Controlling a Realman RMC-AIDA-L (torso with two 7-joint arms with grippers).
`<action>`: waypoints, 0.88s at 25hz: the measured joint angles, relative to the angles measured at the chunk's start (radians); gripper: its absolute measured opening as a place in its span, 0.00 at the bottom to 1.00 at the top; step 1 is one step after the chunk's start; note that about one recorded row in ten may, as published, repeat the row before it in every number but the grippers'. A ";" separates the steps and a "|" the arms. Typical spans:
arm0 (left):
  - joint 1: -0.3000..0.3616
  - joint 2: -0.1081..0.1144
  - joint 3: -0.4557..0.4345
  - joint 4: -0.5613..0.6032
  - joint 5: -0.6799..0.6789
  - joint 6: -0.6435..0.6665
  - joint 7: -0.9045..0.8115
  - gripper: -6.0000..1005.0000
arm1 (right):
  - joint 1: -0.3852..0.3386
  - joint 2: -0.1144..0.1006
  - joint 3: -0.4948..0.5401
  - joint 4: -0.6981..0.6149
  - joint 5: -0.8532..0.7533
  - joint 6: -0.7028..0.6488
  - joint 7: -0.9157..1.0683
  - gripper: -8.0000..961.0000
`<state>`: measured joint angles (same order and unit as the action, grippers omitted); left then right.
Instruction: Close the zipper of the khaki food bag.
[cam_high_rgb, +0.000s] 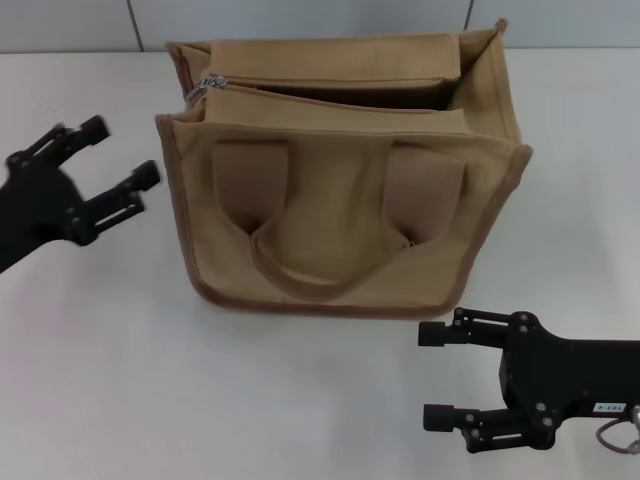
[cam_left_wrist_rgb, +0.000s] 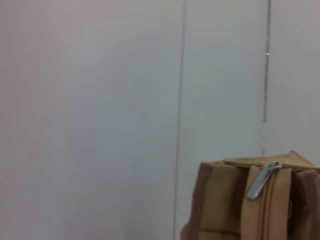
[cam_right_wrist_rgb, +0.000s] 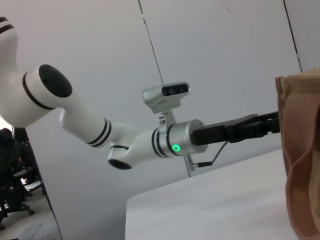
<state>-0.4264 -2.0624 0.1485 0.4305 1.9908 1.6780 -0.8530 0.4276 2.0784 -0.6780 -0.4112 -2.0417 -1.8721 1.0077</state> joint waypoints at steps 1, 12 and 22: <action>-0.013 0.000 0.018 0.000 0.001 -0.007 -0.001 0.81 | -0.001 0.000 0.000 0.000 0.000 0.000 0.000 0.84; -0.122 -0.005 0.088 -0.001 -0.004 -0.101 0.001 0.81 | -0.003 0.000 0.010 0.000 0.000 0.003 0.000 0.84; -0.127 -0.003 0.145 0.005 -0.012 -0.114 0.026 0.80 | -0.004 -0.001 0.036 -0.004 0.001 0.001 0.000 0.84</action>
<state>-0.5537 -2.0652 0.2931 0.4358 1.9789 1.5643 -0.8273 0.4232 2.0772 -0.6421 -0.4153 -2.0403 -1.8714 1.0077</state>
